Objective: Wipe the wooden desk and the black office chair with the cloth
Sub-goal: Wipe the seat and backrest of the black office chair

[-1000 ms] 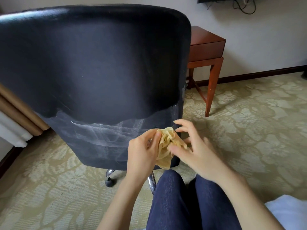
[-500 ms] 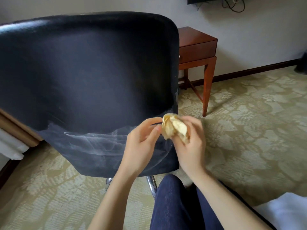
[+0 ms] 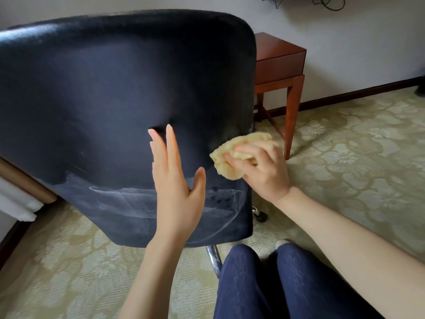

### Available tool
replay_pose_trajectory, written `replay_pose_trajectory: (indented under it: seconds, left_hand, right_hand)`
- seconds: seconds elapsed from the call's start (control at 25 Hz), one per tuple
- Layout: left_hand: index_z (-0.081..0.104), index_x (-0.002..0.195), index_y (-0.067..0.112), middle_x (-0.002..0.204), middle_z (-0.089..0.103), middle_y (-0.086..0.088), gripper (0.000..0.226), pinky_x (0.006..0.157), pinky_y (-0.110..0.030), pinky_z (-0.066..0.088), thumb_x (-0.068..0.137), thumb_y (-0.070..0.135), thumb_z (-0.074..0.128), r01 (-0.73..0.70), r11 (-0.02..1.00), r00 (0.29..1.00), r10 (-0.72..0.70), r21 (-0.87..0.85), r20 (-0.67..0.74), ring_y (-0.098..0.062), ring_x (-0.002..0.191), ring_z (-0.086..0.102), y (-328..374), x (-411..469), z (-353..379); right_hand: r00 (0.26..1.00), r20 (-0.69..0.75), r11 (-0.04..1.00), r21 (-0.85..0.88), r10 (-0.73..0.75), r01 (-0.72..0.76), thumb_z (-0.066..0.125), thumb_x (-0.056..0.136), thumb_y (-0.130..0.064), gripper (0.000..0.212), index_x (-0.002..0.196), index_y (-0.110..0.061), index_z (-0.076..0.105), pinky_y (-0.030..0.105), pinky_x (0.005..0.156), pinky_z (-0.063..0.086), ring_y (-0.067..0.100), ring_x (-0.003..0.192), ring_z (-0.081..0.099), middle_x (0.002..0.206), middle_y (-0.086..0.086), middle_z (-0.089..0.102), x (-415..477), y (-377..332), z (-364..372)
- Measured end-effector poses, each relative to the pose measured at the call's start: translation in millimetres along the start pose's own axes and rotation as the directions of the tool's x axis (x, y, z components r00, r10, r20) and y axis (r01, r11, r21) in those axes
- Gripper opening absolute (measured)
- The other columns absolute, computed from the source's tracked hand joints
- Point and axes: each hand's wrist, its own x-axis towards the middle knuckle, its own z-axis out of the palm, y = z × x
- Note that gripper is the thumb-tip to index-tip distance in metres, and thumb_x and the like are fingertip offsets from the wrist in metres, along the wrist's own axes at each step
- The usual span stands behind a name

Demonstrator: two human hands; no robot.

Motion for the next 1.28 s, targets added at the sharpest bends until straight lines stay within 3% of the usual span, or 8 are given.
replay_pose_trajectory:
  seconds: [0.12, 0.28, 0.36, 0.56, 0.72, 0.96, 1.16, 1.28]
  left_hand:
    - [-0.013, 0.145, 0.042, 0.147, -0.026, 0.023, 0.093, 0.117, -0.054, 0.009, 0.092, 0.010, 0.056, -0.011, 0.997, 1.000, 0.009, 0.077, 0.023, -0.013, 0.145, -0.013, -5, 2, 6]
    - [-0.020, 0.144, 0.040, 0.146, -0.027, 0.025, 0.097, 0.115, -0.049, 0.005, 0.090, 0.012, 0.055, -0.036, 0.956, 0.997, 0.014, 0.290, 0.078, -0.001, 0.140, -0.017, -12, 7, 5]
    - [-0.022, 0.143, 0.039, 0.149, -0.024, 0.022, 0.096, 0.115, -0.049, 0.005, 0.091, 0.015, 0.055, -0.077, 0.919, 0.993, 0.036, 0.388, 0.113, -0.002, 0.142, -0.013, -17, 8, 0]
    - [-0.022, 0.145, 0.033, 0.151, -0.022, 0.019, 0.093, 0.115, -0.049, 0.002, 0.091, 0.016, 0.051, -0.150, 0.820, 0.983, 0.063, 0.552, 0.174, 0.003, 0.138, -0.014, -25, 13, -9]
    - [-0.021, 0.147, 0.031, 0.150, -0.023, 0.018, 0.090, 0.115, -0.048, -0.001, 0.092, 0.017, 0.049, -0.156, 0.791, 0.983, 0.064, 0.591, 0.174, 0.004, 0.136, -0.018, -24, 14, -4]
    - [-0.023, 0.145, 0.031, 0.149, -0.024, 0.017, 0.091, 0.114, -0.045, -0.002, 0.092, 0.017, 0.050, -0.173, 0.784, 0.981, 0.085, 0.596, 0.173, 0.001, 0.136, -0.019, -25, 19, 2]
    - [-0.024, 0.144, 0.031, 0.149, -0.025, 0.016, 0.089, 0.113, -0.043, -0.006, 0.094, 0.018, 0.048, -0.192, 0.772, 0.978, 0.097, 0.607, 0.186, 0.000, 0.134, -0.024, -26, 21, 7]
    - [-0.025, 0.143, 0.031, 0.150, -0.025, 0.015, 0.089, 0.113, -0.045, -0.006, 0.094, 0.019, 0.048, -0.206, 0.773, 0.975, 0.109, 0.600, 0.195, 0.000, 0.135, -0.022, -25, 22, 8]
  right_hand:
    - [0.987, 0.157, 0.988, 0.140, 0.043, -0.066, 0.072, 0.080, -0.016, 0.023, 0.098, -0.018, 0.059, 0.035, 0.070, 0.048, 0.017, 0.087, 0.048, 0.099, -0.005, 0.050, -43, -6, -2]
    - [0.850, 0.511, 0.991, 0.103, -0.127, 0.086, 0.067, 0.073, -0.005, 0.010, 0.079, -0.012, 0.072, 0.034, 0.070, 0.054, 0.023, 0.084, 0.060, 0.087, 0.004, 0.068, -82, 1, -12]
    - [0.868, 0.489, 0.991, 0.127, -0.092, 0.034, 0.065, 0.078, -0.006, 0.009, 0.079, -0.009, 0.074, 0.034, 0.073, 0.051, 0.026, 0.081, 0.064, 0.086, 0.006, 0.069, -72, 2, -13]
    - [0.987, 0.126, 0.985, 0.127, 0.096, -0.112, 0.062, 0.091, -0.007, 0.013, 0.095, -0.003, 0.075, 0.038, 0.075, 0.050, 0.022, 0.095, 0.052, 0.094, 0.012, 0.069, -4, 9, -8]
    - [0.976, -0.151, 0.988, -0.009, 0.154, -0.157, 0.069, 0.084, 0.000, 0.017, 0.098, -0.009, 0.073, 0.031, 0.084, 0.048, 0.023, 0.099, 0.049, 0.107, 0.004, 0.057, 31, 35, -1]
    - [0.879, 0.038, 0.880, 0.010, 0.475, -0.475, 0.067, 0.074, 0.008, 0.027, 0.098, -0.005, 0.068, 0.025, 0.090, 0.041, 0.027, 0.100, 0.045, 0.112, 0.004, 0.045, -33, 23, 7]
    - [0.847, 0.303, 0.897, -0.084, 0.437, -0.434, 0.077, 0.062, 0.011, 0.040, 0.097, -0.008, 0.070, 0.038, 0.069, 0.050, 0.028, 0.088, 0.048, 0.100, 0.007, 0.058, -66, 10, 4]
    - [0.777, 0.434, 0.882, -0.097, 0.455, -0.462, 0.080, 0.062, 0.005, 0.038, 0.096, -0.011, 0.070, 0.036, 0.065, 0.050, 0.030, 0.086, 0.055, 0.097, 0.007, 0.061, -66, 6, 0]
